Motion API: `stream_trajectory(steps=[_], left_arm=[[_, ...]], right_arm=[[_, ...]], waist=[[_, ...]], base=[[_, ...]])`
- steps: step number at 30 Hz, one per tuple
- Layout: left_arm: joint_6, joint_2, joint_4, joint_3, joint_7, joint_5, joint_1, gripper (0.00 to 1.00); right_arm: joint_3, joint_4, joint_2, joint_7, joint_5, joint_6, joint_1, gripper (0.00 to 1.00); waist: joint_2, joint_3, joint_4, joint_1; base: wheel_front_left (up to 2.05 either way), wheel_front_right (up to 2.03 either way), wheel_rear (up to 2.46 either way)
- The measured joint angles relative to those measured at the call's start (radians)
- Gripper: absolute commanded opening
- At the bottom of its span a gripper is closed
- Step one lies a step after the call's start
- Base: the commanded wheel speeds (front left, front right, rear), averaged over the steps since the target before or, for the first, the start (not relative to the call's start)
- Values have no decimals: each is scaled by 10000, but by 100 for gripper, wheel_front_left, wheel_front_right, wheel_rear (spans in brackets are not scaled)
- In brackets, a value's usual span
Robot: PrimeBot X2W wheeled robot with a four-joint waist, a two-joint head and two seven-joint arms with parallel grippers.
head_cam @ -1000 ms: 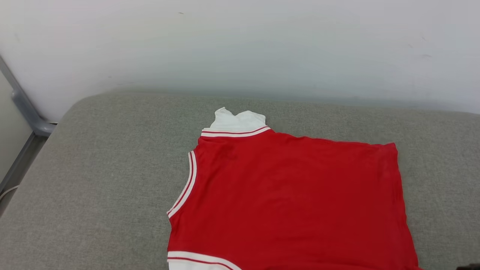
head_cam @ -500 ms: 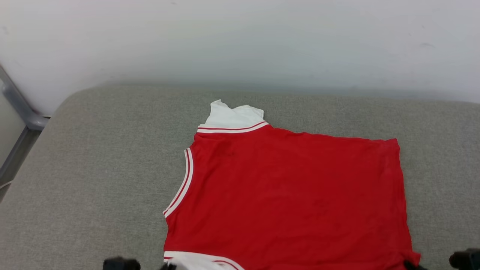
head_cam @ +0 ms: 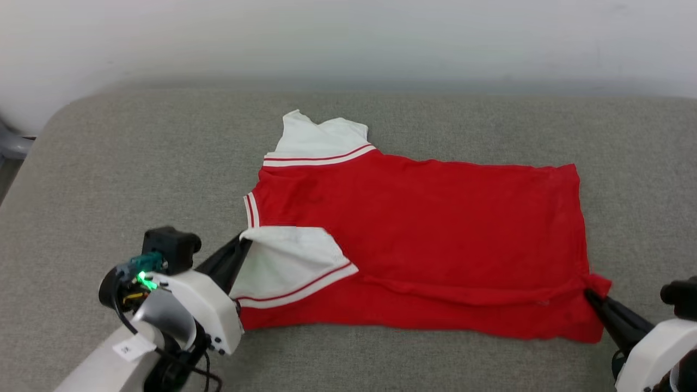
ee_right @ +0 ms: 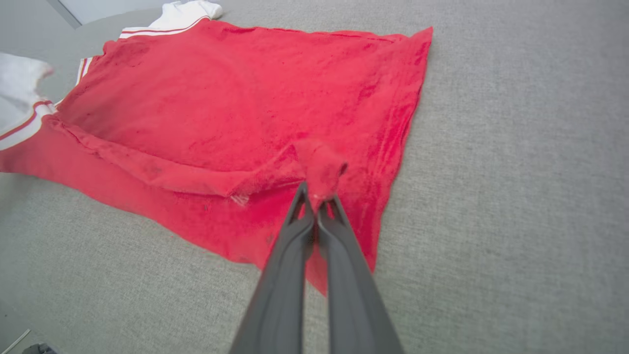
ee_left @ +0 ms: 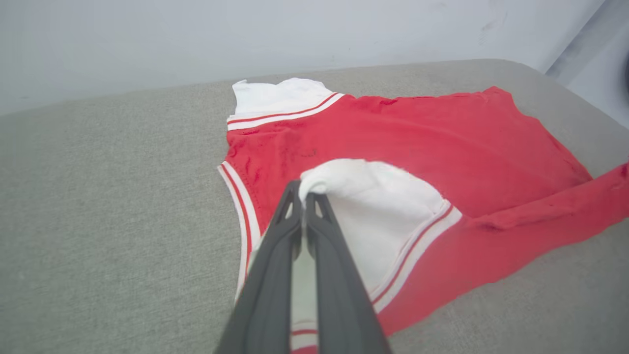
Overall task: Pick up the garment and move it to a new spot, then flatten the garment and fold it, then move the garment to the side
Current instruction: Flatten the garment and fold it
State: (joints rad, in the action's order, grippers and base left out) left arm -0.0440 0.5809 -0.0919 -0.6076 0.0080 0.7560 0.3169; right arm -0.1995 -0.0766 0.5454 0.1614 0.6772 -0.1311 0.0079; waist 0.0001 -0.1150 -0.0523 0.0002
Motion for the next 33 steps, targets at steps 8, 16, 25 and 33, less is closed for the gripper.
stream_trajectory(steps=[8, 16, 25, 33], left_arm=[[746, -499, -2027, -203, 161, -293, 1888, 0], [1239, -966, -4192, -604, -52, -418, 2436, 0], [1597, -1607, -5873, -966, -537, -205, 2803, 0], [1674, -1616, -6144, -986, -1166, -36, 3089, 100]], right_arm=[[-481, -917, -10, 324, 293, 0, -1638, 0], [-1204, -2134, -98, 236, 407, 0, -2512, 0], [-1814, -2886, -84, -282, 504, 0, -2925, 18], [-1728, -2617, 56, -1154, 531, 0, -2615, 100]], waist=[[0, -953, 305, 1], [0, -1462, 392, 0], [-1, -1581, 354, -1], [0, -993, 139, -1]], base=[[0, 0, 0], [0, 0, 0], [0, 0, 0], [0, 0, 0]])
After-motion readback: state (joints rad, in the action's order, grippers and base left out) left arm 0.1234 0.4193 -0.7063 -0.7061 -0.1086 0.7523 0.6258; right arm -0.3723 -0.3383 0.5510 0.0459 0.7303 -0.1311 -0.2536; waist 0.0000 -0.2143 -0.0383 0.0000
